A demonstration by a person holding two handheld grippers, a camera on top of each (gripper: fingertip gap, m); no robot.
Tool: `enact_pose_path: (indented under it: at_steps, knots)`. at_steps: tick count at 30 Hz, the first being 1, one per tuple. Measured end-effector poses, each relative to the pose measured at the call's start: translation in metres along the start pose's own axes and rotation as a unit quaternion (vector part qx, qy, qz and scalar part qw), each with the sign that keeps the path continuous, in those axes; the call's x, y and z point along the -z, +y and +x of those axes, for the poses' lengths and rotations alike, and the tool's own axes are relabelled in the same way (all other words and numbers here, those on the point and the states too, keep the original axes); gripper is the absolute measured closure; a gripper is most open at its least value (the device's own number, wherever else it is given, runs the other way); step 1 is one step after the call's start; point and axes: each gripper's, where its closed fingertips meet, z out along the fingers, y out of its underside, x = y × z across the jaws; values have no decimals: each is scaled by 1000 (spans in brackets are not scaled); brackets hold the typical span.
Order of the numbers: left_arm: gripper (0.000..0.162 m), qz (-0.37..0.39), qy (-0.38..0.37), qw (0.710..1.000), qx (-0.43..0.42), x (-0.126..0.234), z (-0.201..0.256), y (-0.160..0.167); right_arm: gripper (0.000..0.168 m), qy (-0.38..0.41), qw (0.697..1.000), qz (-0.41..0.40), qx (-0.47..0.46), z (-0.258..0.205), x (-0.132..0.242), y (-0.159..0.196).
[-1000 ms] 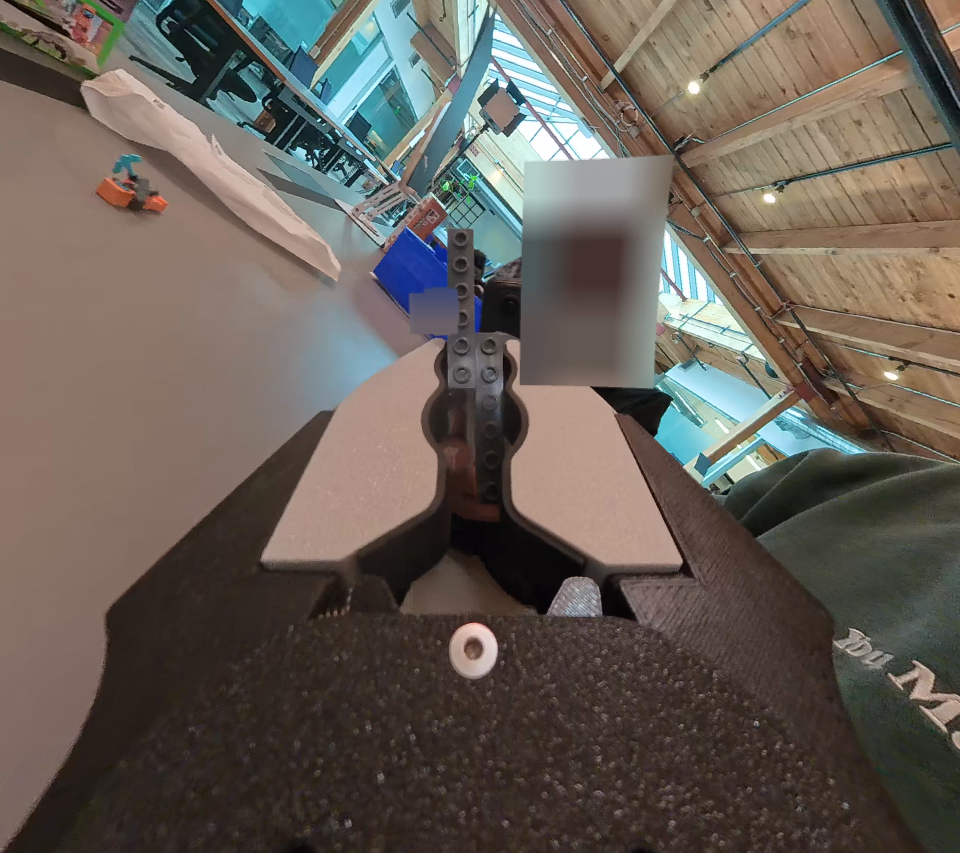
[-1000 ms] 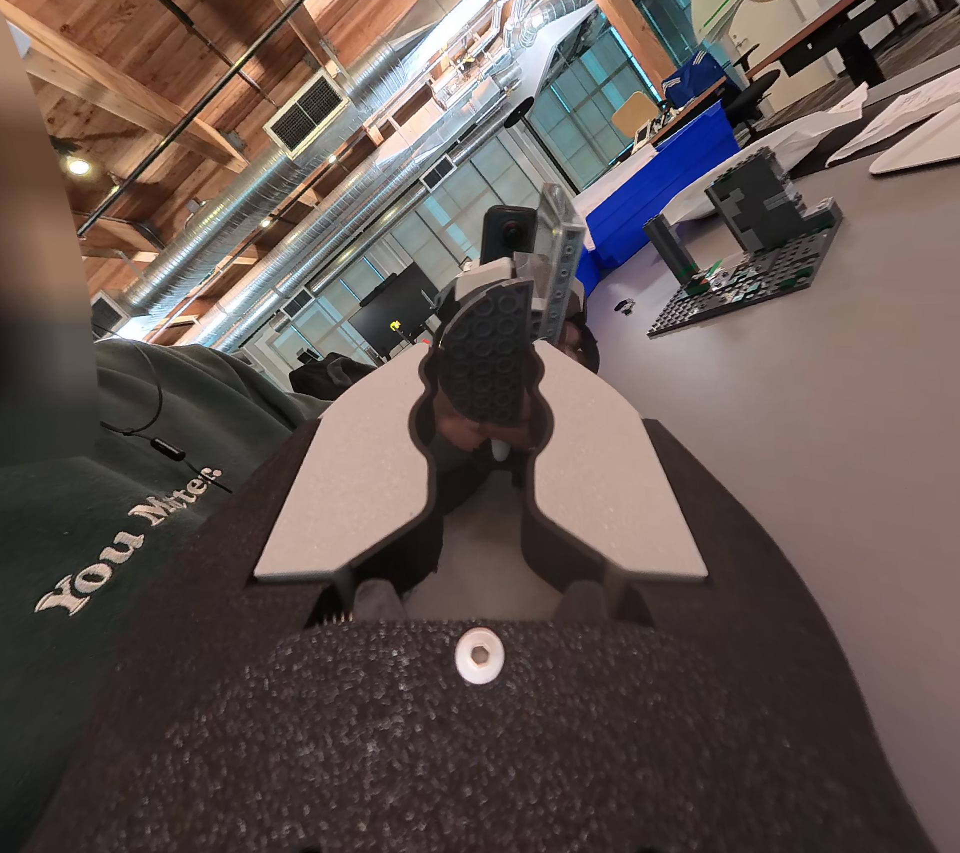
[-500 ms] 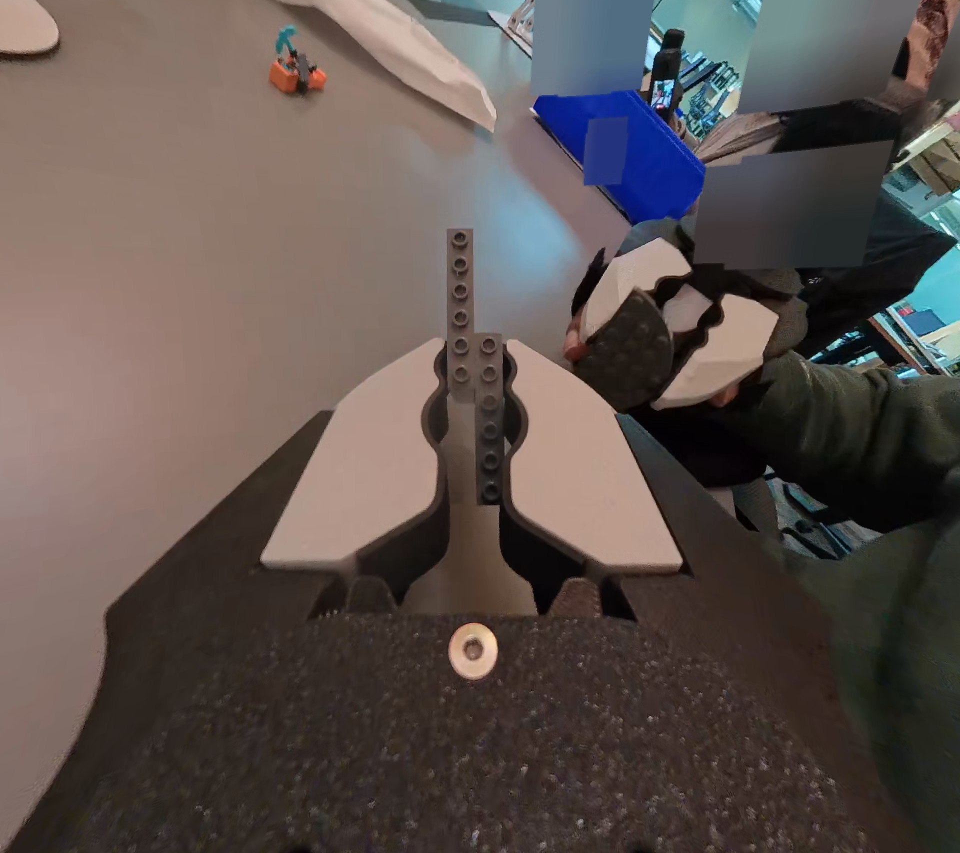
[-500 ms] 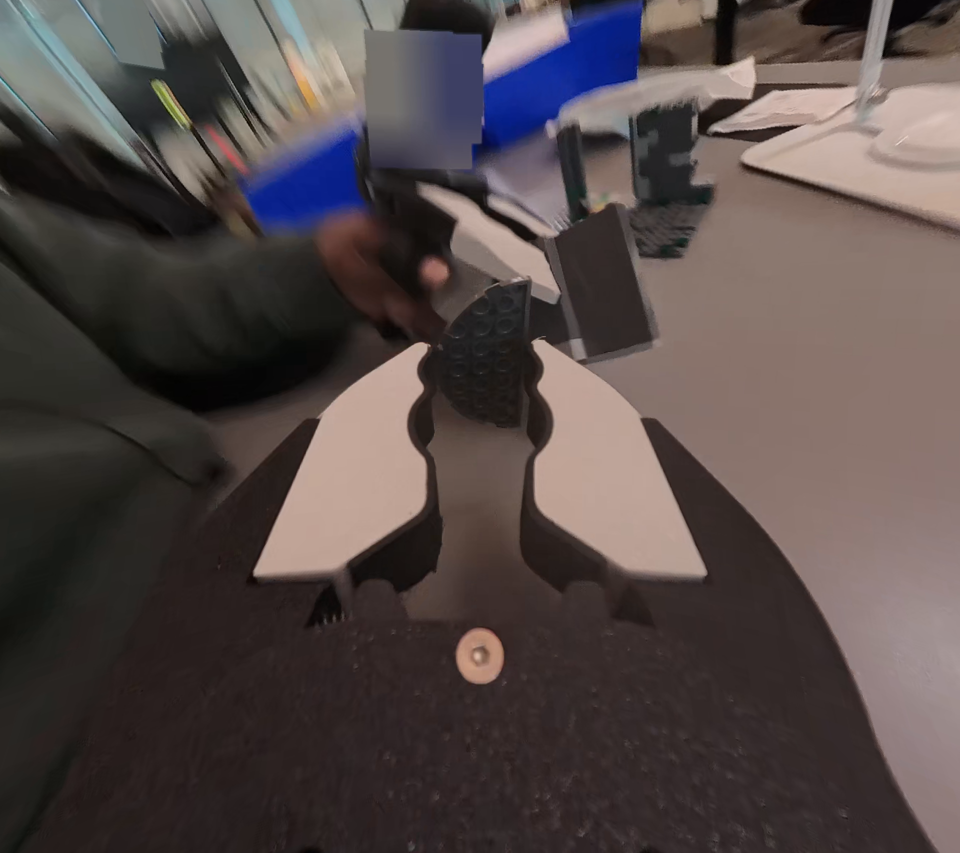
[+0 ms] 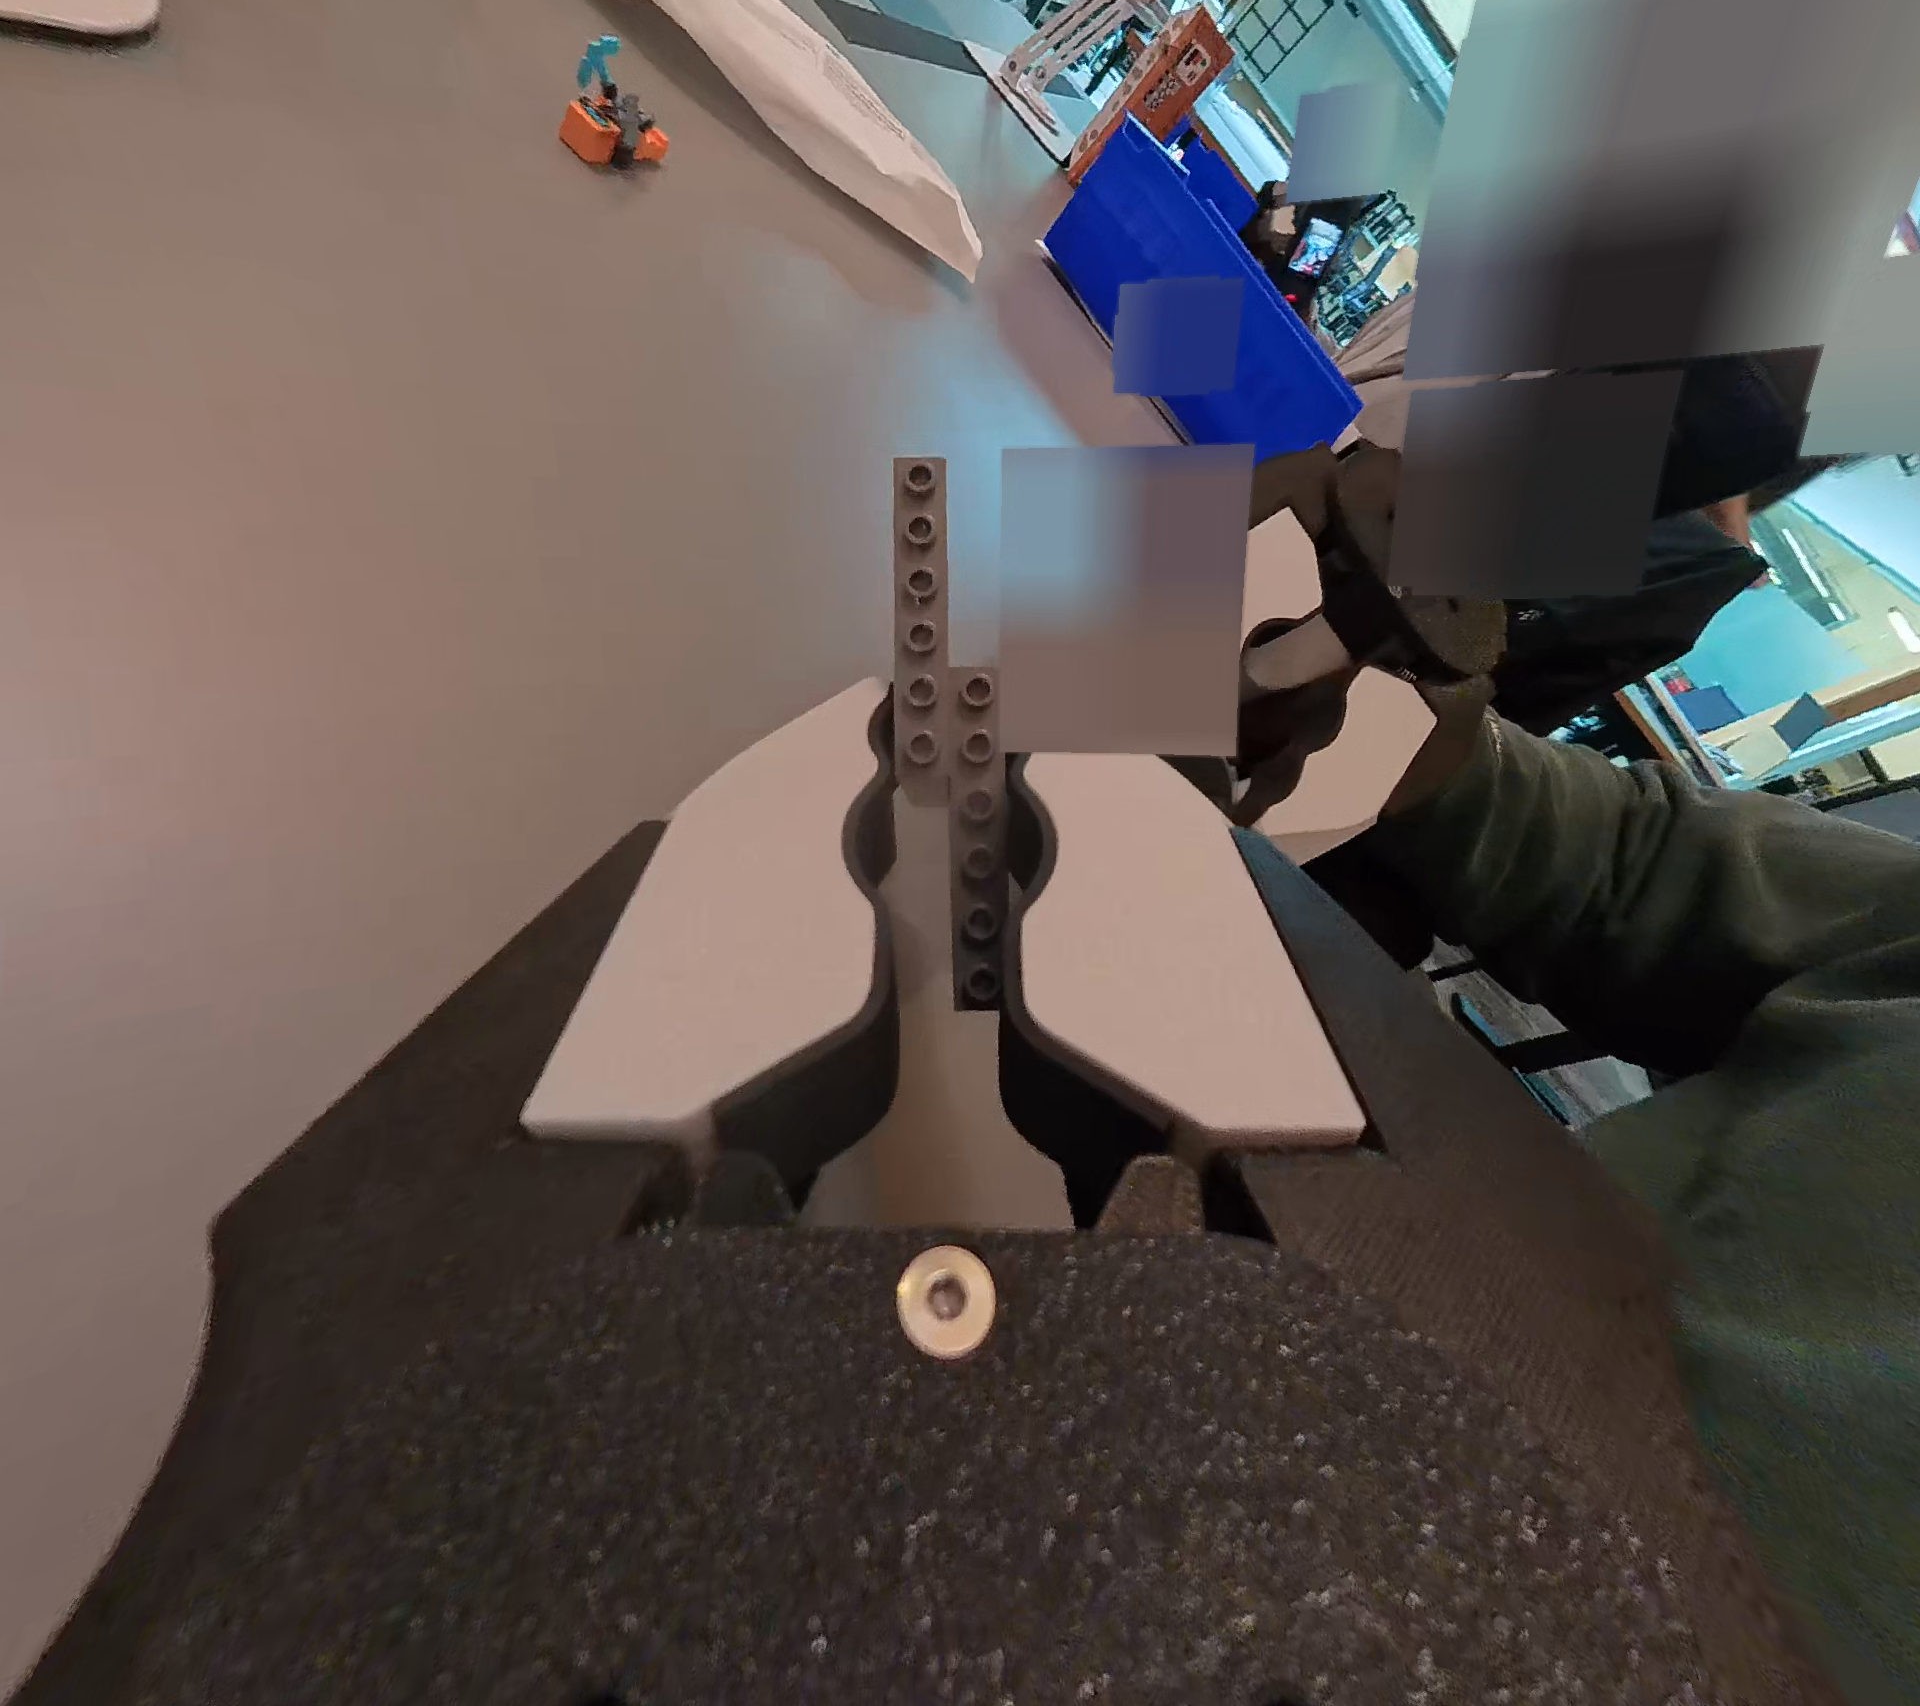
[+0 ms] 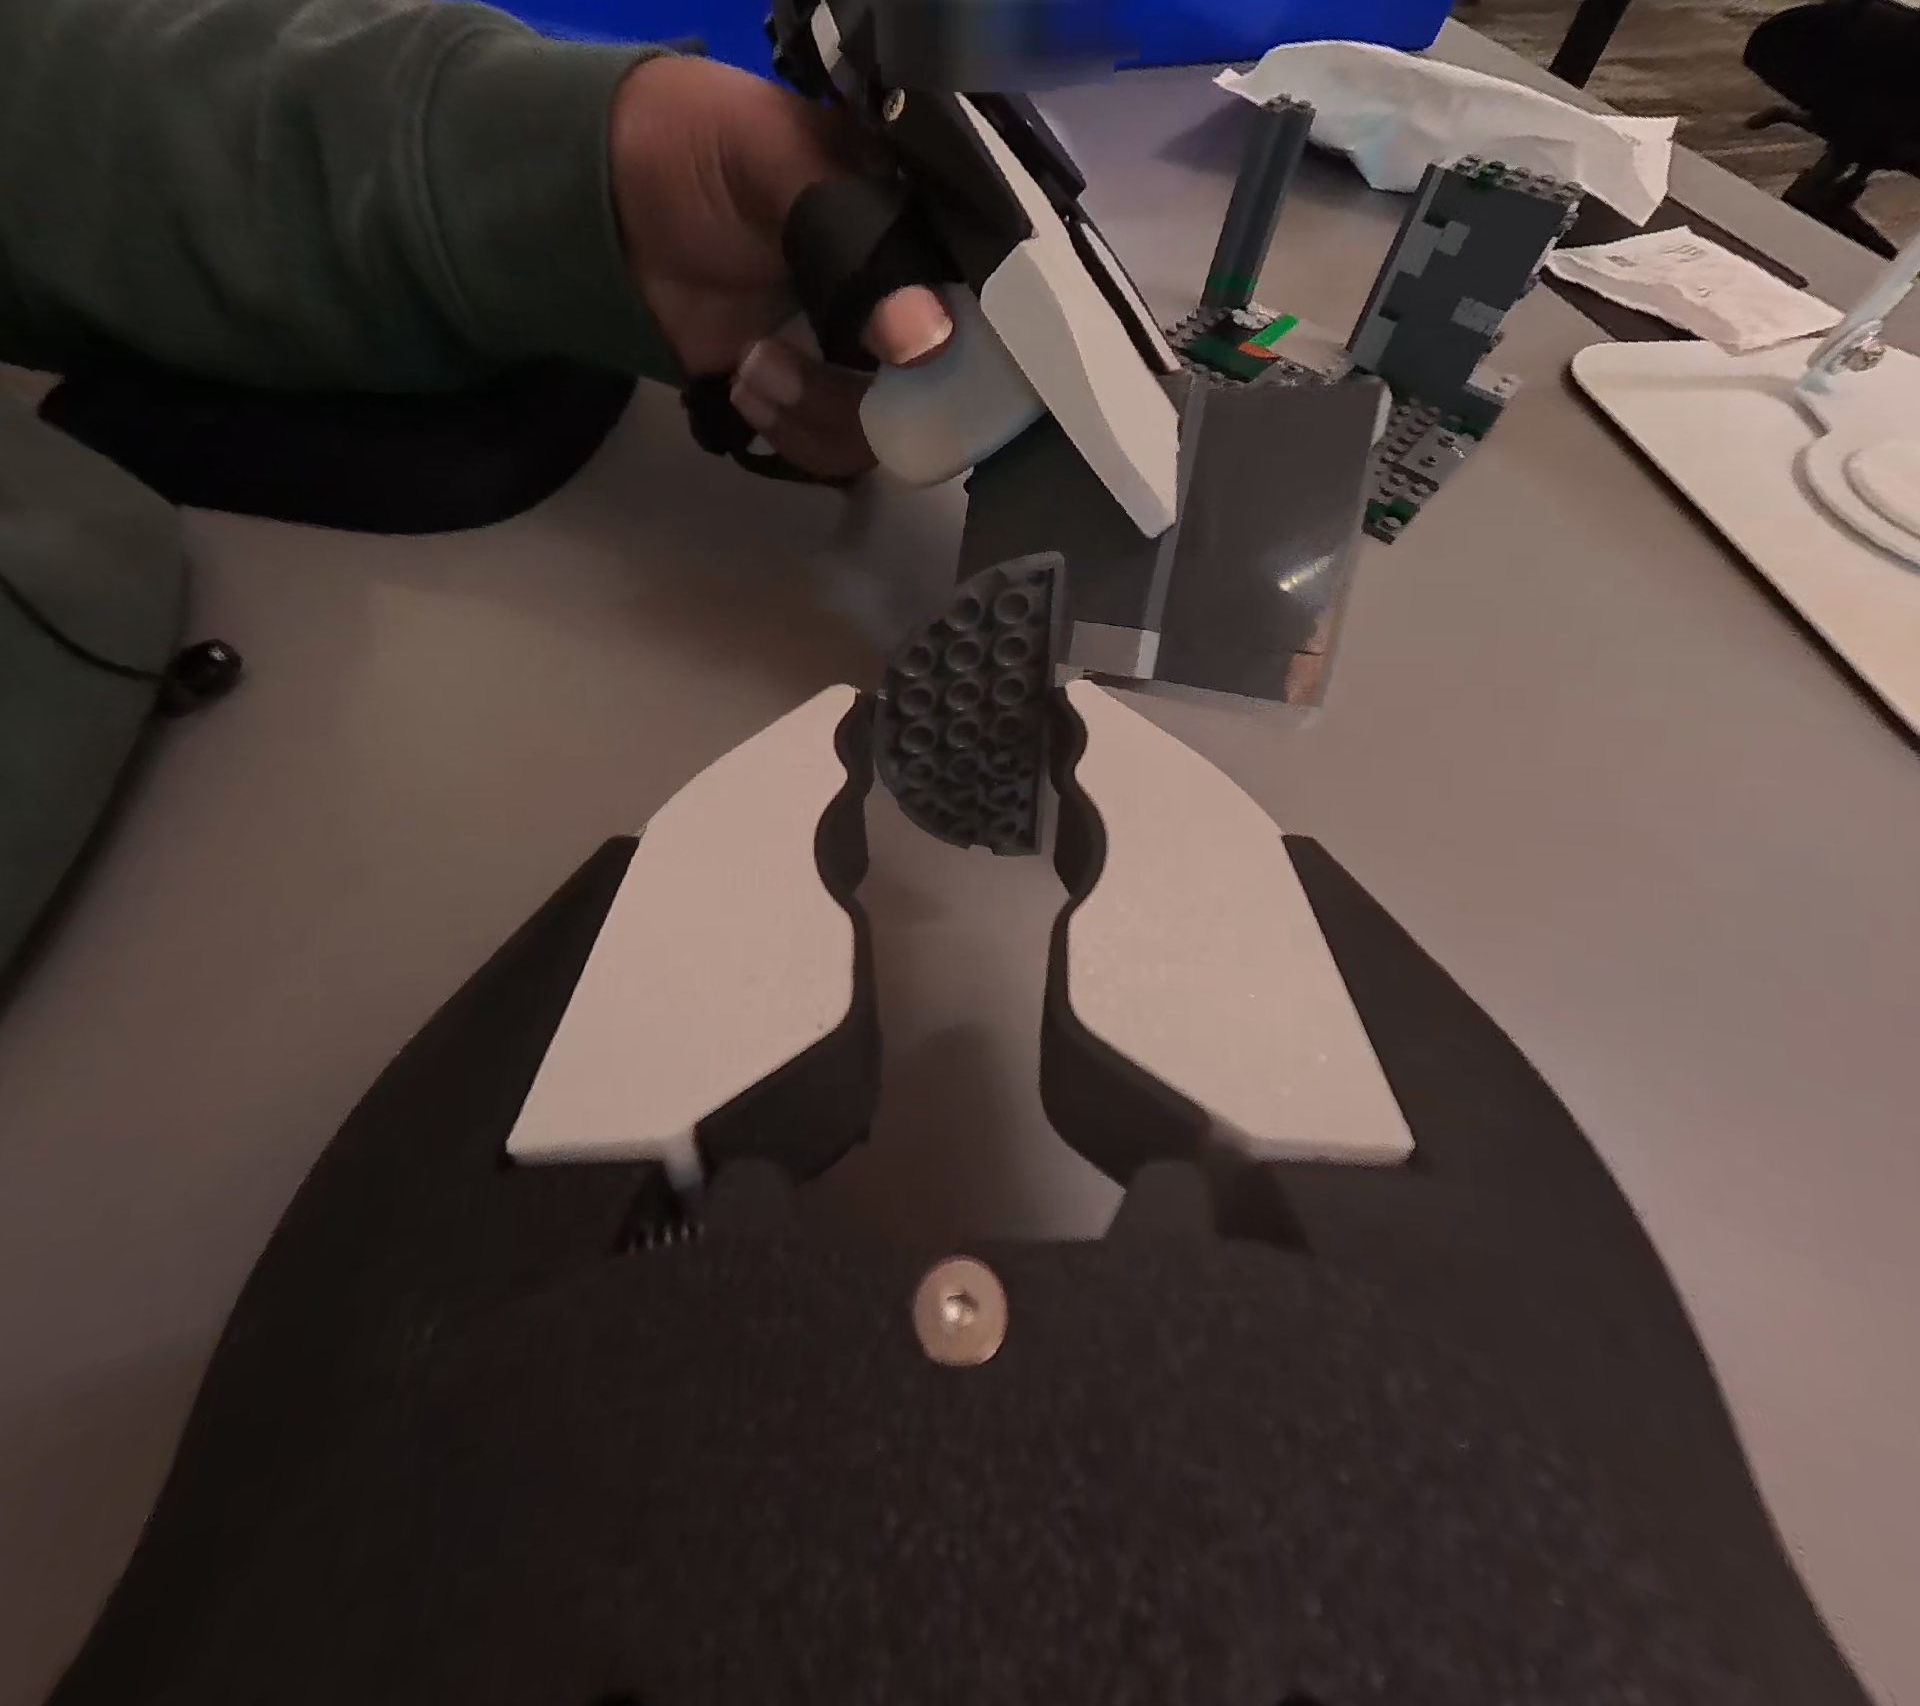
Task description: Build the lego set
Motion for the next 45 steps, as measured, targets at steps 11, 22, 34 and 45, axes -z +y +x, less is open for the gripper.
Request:
enact_pose_path:
  at_steps: [11, 22, 34, 45]
  knots:
    - [146, -147, -143, 952, -229, 19, -27, 14, 136, 17, 997, 26, -72, 15, 2, 4]
    - [145, -293, -91, 890, -338, -11, -36, 6, 136, 31, 993, 44, -109, 23, 11, 6]
    - [140, -287, -77, 901, -315, -7, -38, 9, 136, 25, 994, 18, -105, 20, 6, 11]
    - [146, -255, -109, 904, -325, 2, -42, 4, 136, 15, 994, 3, -109, 16, -4, 14]
